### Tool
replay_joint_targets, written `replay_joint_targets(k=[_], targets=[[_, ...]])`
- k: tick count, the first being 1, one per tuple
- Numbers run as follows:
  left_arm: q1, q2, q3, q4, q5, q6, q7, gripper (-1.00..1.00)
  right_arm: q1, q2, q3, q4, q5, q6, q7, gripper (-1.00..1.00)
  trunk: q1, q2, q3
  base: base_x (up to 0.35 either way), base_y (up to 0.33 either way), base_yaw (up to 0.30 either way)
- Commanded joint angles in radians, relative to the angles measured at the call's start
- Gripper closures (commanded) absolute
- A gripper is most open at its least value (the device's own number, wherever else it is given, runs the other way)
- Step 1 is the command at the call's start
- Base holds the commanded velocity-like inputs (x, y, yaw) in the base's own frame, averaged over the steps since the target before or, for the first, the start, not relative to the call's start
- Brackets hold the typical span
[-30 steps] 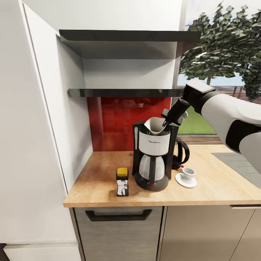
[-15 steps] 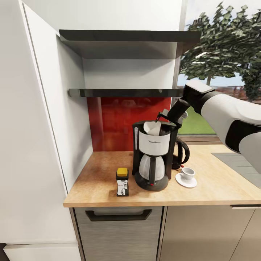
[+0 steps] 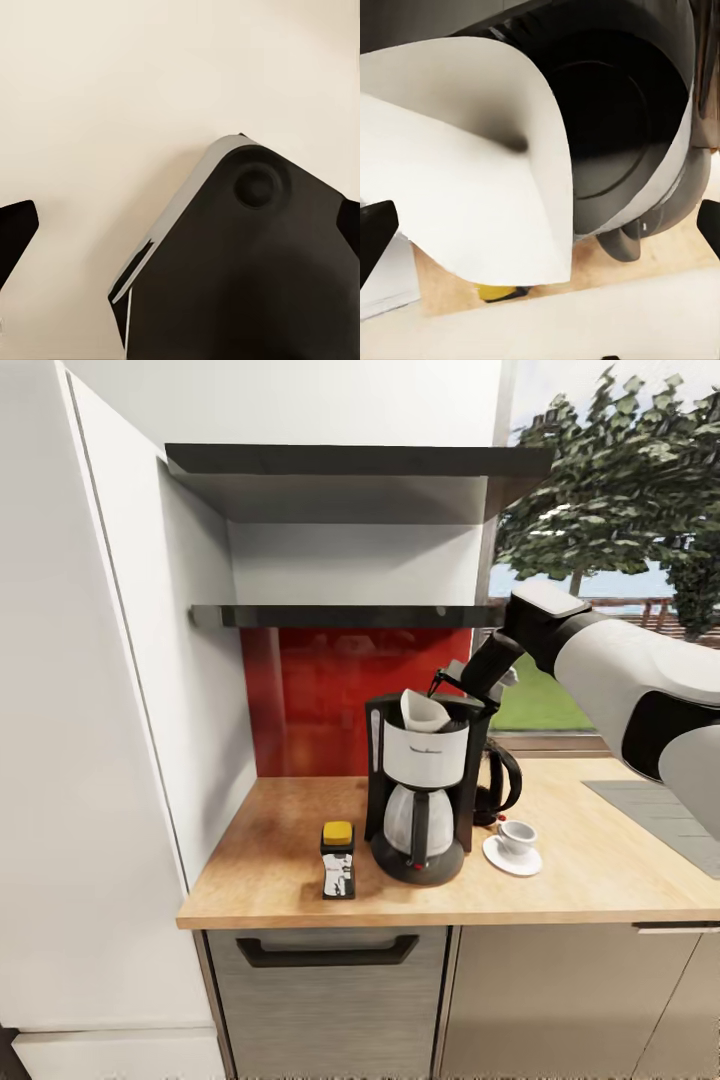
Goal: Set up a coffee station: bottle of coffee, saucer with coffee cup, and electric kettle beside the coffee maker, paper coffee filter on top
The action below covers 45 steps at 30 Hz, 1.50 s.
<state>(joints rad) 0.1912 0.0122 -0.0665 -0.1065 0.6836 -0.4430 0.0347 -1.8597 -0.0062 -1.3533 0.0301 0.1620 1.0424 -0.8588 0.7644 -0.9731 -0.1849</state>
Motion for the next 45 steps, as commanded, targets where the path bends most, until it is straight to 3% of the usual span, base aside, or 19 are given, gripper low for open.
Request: replay_joint_targets(k=[1,18,27,36,40,42,45], targets=[[0.001,0.001,-0.007,-0.002,0.005,-0.001,0.004,-1.0,-0.001,-0.001,-0.009,0.002,0.01,0.005,-0.003,-1.0,0.0,-0.001,-0.001,-0.21,0.0,0.0],[0.001,0.0,-0.007,-0.002,0.005,0.0,0.004,-1.0,0.006,-0.003,-0.009,0.001,0.011,0.005,-0.004,-1.0,0.0,-0.001,-0.001,-0.273,0.0,0.0],[0.001,0.002,-0.01,-0.002,0.005,0.004,0.004,-1.0,0.091,0.014,-0.009,0.001,0.069,0.005,-0.005,-1.0,0.0,-0.001,-0.001,-0.153,-0.03,0.0],[0.001,0.017,-0.01,-0.003,0.006,0.005,0.004,-1.0,0.141,0.034,-0.009,0.001,0.08,0.005,-0.015,-1.0,0.0,-0.001,-0.001,-0.305,-0.087,0.0],[0.001,0.026,-0.01,-0.012,0.004,0.012,0.004,-1.0,0.217,0.042,-0.008,0.001,0.08,0.005,-0.018,-1.0,0.0,-0.001,-0.001,-0.237,-0.065,0.0],[0.001,0.034,-0.01,-0.028,0.009,0.011,0.004,-1.0,0.291,0.062,-0.008,0.001,0.08,0.005,-0.018,-1.0,0.0,-0.001,-0.001,-0.082,-0.021,0.0],[0.001,0.051,-0.01,-0.065,0.046,0.009,0.005,-1.0,0.438,0.097,-0.008,0.001,0.08,0.005,-0.016,-1.0,0.0,-0.001,-0.001,-0.023,-0.006,0.0]])
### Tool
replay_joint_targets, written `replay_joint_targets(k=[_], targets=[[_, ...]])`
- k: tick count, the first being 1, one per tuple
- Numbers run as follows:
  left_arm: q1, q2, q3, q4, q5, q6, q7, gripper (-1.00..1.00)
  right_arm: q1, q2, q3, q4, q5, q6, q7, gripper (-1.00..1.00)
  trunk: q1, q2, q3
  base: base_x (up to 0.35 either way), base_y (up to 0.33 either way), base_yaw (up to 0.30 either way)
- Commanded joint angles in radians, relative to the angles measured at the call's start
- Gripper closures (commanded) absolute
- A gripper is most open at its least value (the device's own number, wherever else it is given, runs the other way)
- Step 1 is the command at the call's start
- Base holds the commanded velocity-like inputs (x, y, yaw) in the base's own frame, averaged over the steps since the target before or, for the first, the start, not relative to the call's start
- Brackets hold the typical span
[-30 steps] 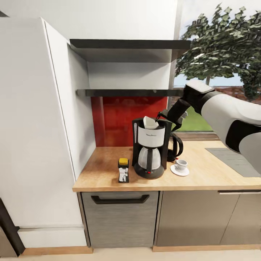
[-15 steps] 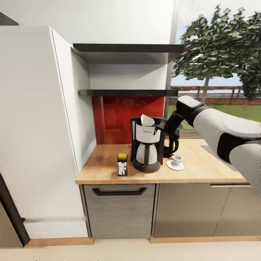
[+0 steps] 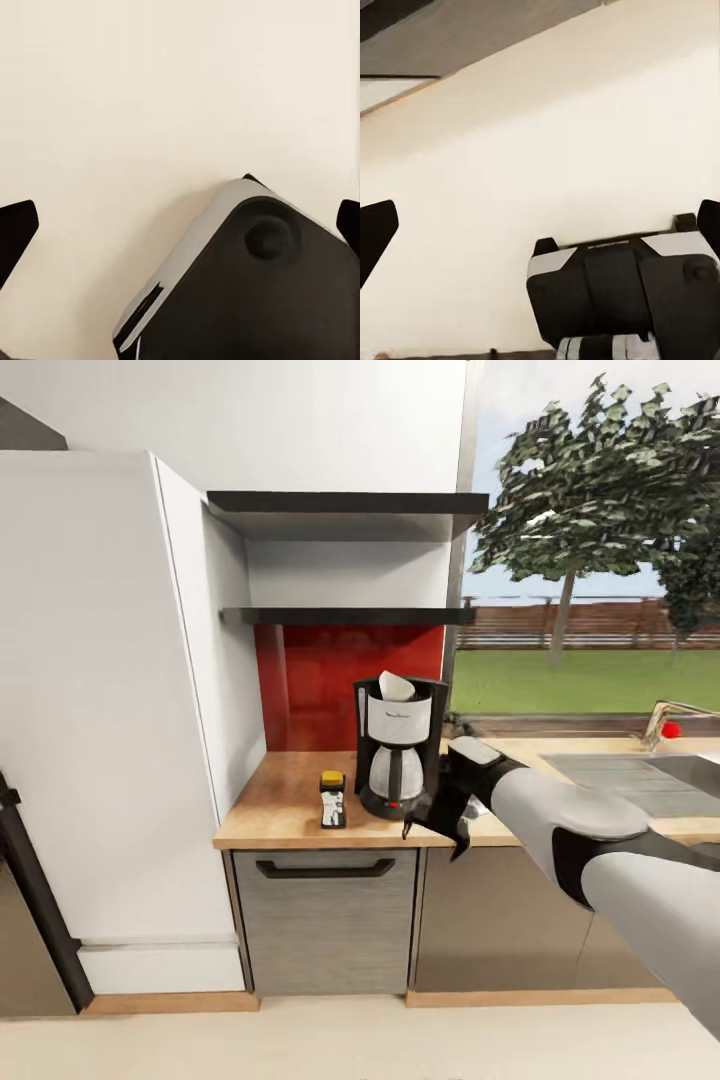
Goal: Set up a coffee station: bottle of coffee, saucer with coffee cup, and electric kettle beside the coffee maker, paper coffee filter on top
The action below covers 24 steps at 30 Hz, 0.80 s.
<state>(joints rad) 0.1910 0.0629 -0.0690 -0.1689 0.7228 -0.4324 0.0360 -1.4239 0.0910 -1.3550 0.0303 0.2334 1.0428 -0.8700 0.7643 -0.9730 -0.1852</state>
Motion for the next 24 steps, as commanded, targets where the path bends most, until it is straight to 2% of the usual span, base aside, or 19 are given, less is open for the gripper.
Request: replay_joint_targets(k=[1,3,6,7,8,9,10,11,12,13,14,15,16,17,19,20,21,24], targets=[[0.001,0.003,-0.008,-0.006,0.012,-0.002,0.004,-1.0,0.022,0.006,-0.006,0.0,0.009,0.004,-0.005,-1.0,0.0,-0.001,-0.001,-0.011,-0.003,0.0],[0.001,0.015,-0.009,-0.022,0.024,-0.003,0.004,-1.0,0.102,0.027,-0.006,0.0,0.011,0.004,-0.004,-1.0,0.0,-0.001,-0.001,-0.006,-0.001,0.0],[0.001,0.028,-0.009,-0.032,0.03,-0.003,0.004,-1.0,0.196,0.046,-0.005,0.001,0.025,0.004,-0.001,-1.0,0.0,-0.001,-0.001,-0.003,-0.001,0.0],[0.001,0.033,-0.01,-0.035,0.032,-0.003,0.005,-1.0,0.274,0.06,-0.004,0.001,0.064,0.004,0.004,-1.0,0.0,-0.001,-0.001,0.0,0.0,0.0],[0.001,0.036,-0.01,-0.035,0.033,-0.003,0.007,-1.0,0.325,0.069,-0.003,0.001,0.107,0.004,0.015,-1.0,0.0,-0.001,-0.001,0.0,0.0,0.0],[0.001,0.037,-0.01,-0.035,0.033,-0.003,0.007,-1.0,0.35,0.072,-0.003,0.002,0.134,0.004,0.027,-1.0,0.0,-0.001,-0.001,0.0,0.0,0.0],[0.001,0.04,-0.01,-0.034,0.034,-0.002,0.008,-1.0,0.397,0.076,-0.003,0.002,0.196,0.004,0.066,-1.0,0.0,-0.001,-0.001,0.0,0.0,0.0],[0.001,0.042,-0.01,-0.033,0.035,-0.002,0.009,-1.0,0.42,0.077,-0.003,0.002,0.232,-0.024,0.096,-1.0,0.0,-0.001,-0.001,0.0,0.0,0.0],[0.001,0.049,-0.011,-0.031,0.036,-0.002,0.01,-1.0,0.489,0.078,-0.003,0.001,0.373,-0.126,0.217,-1.0,0.0,-0.001,-0.001,0.0,0.0,0.0],[0.001,0.052,-0.011,-0.029,0.037,-0.002,0.011,-1.0,0.517,0.079,-0.003,0.001,0.443,-0.178,0.271,-1.0,0.0,-0.001,-0.001,0.0,0.0,0.0],[0.001,0.055,-0.011,-0.027,0.038,-0.002,0.011,-1.0,0.563,0.079,-0.003,0.0,0.559,-0.267,0.356,-1.0,0.0,-0.001,-0.001,0.0,0.0,0.0],[0.001,0.059,-0.011,-0.025,0.038,-0.002,0.011,-1.0,0.63,0.08,-0.003,0.0,0.724,-0.405,0.467,-1.0,0.0,-0.001,-0.001,0.0,0.0,0.0],[0.001,0.06,-0.011,-0.025,0.037,-0.002,0.011,-1.0,0.655,0.079,-0.003,-0.001,0.765,-0.45,0.497,-1.0,0.0,-0.001,-0.001,0.0,0.0,0.0],[0.001,0.061,-0.011,-0.025,0.034,-0.001,0.011,-1.0,0.699,0.077,-0.003,-0.001,0.825,-0.521,0.543,-1.0,0.0,-0.001,-0.001,0.0,0.0,0.0],[0.001,0.062,-0.011,-0.027,0.03,0.002,0.011,-1.0,0.759,0.073,-0.004,-0.001,0.877,-0.596,0.586,-1.0,0.0,-0.001,-0.001,0.0,0.0,0.0],[0.001,0.061,-0.011,-0.028,0.029,0.003,0.012,-1.0,0.778,0.071,-0.004,-0.001,0.889,-0.616,0.597,-1.0,0.0,-0.001,-0.001,0.0,0.0,0.0],[0.001,0.056,-0.011,-0.032,0.028,0.005,0.009,-1.0,0.833,0.065,-0.004,-0.001,0.915,-0.678,0.619,-1.0,0.0,-0.001,-0.001,0.0,0.0,0.0],[0.001,0.04,-0.013,-0.033,0.029,0.007,0.006,-1.0,0.919,0.052,-0.003,-0.002,0.943,-0.8,0.639,-1.0,0.0,-0.001,-0.001,0.0,0.0,0.0]])
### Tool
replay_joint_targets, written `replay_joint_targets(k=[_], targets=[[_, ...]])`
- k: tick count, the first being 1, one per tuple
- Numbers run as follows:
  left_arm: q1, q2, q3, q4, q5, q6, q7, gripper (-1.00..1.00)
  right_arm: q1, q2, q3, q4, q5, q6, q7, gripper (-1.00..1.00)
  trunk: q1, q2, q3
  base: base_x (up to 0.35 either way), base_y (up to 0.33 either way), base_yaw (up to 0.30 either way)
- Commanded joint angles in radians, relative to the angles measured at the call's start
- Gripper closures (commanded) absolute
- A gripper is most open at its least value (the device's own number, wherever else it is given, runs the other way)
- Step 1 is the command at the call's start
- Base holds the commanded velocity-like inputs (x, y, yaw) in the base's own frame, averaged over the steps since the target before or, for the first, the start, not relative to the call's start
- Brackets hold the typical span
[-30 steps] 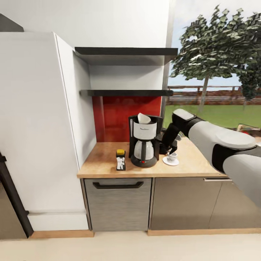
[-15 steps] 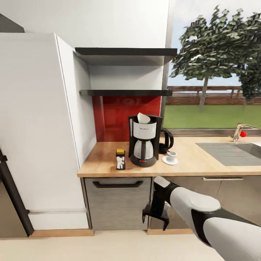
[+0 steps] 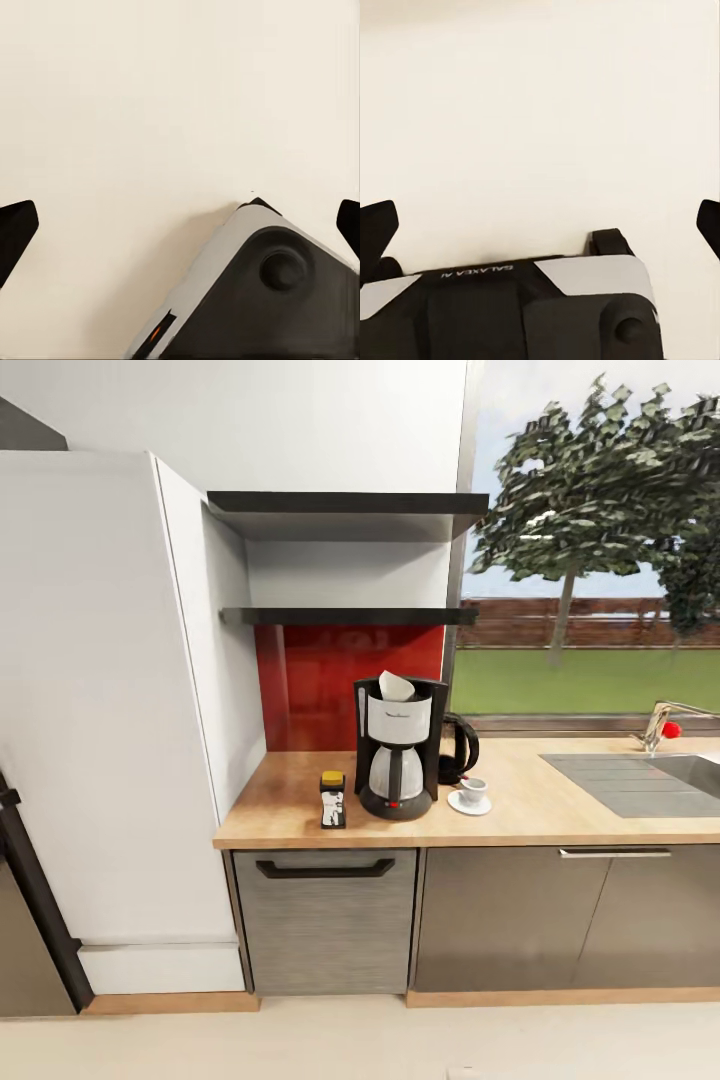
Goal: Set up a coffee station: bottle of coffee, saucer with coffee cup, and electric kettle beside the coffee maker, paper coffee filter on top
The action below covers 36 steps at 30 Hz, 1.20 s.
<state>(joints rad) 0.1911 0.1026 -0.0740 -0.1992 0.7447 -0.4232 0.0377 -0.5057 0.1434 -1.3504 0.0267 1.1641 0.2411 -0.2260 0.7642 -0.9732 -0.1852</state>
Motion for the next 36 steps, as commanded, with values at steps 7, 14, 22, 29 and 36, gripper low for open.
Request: replay_joint_targets(k=[7,14,22,29,36], targets=[[0.001,-0.017,-0.011,-0.001,0.004,-0.001,0.003,-1.0,0.109,-0.032,-0.007,0.001,0.192,-0.245,0.023,-1.0,0.0,-0.001,-0.001,0.0,0.0,0.0],[0.001,-0.017,-0.011,0.001,0.005,0.0,0.003,-1.0,0.129,-0.052,-0.009,-0.003,0.26,-0.306,0.026,-1.0,0.0,-0.001,-0.001,0.0,0.0,0.0],[0.001,-0.018,-0.01,0.0,0.004,0.0,0.002,-1.0,0.131,-0.056,-0.009,-0.003,0.266,-0.305,0.027,-1.0,0.0,-0.001,-0.001,0.0,0.0,0.0],[0.001,-0.018,-0.01,0.0,0.004,0.0,0.002,-1.0,0.131,-0.059,-0.01,-0.004,0.266,-0.305,0.027,-1.0,0.0,-0.001,-0.001,0.0,0.0,0.0],[0.001,-0.018,-0.01,0.0,0.004,0.0,0.002,-1.0,0.131,-0.059,-0.01,-0.004,0.266,-0.304,0.027,-1.0,0.0,-0.001,-0.001,0.0,0.0,0.0]])
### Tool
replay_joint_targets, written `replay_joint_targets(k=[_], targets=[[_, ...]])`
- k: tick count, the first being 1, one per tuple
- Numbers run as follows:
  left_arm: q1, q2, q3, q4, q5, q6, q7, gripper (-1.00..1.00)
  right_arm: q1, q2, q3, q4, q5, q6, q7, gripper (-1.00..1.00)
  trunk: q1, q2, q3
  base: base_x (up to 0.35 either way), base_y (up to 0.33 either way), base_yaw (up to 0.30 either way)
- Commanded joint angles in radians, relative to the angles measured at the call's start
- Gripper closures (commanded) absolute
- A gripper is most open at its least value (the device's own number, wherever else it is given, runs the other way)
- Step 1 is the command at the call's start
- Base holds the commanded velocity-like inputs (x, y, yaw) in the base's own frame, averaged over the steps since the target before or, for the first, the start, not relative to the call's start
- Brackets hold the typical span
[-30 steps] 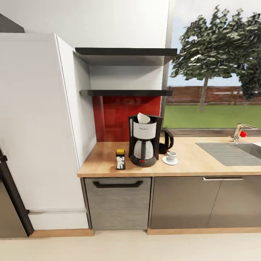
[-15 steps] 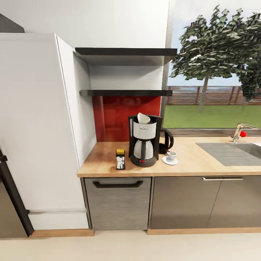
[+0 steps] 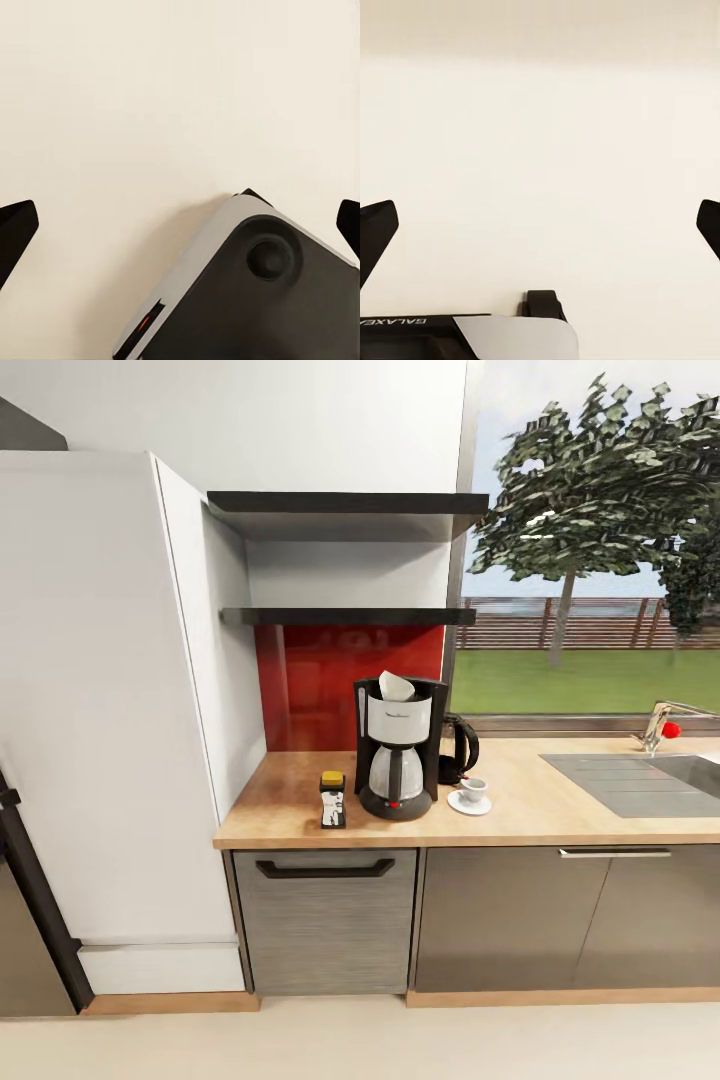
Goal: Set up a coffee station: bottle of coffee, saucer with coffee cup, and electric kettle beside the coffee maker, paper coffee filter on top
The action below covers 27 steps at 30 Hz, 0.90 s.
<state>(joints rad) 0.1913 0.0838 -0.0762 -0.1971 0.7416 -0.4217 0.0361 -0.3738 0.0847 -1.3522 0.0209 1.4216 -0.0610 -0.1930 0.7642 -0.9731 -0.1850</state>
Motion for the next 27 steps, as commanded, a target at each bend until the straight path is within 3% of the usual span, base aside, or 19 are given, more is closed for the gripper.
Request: replay_joint_targets(k=[1,27], targets=[[0.0,0.001,-0.008,-0.002,0.007,-0.002,0.004,-1.0,0.0,0.0,-0.008,0.002,0.008,-0.002,-0.006,-1.0,0.0,-0.001,-0.001,0.0,0.0,0.0],[0.0,0.001,-0.008,-0.002,0.007,-0.002,0.004,-1.0,0.0,0.0,-0.008,0.002,0.008,-0.002,-0.006,-1.0,0.0,-0.001,-0.001,0.0,0.0,0.0]])
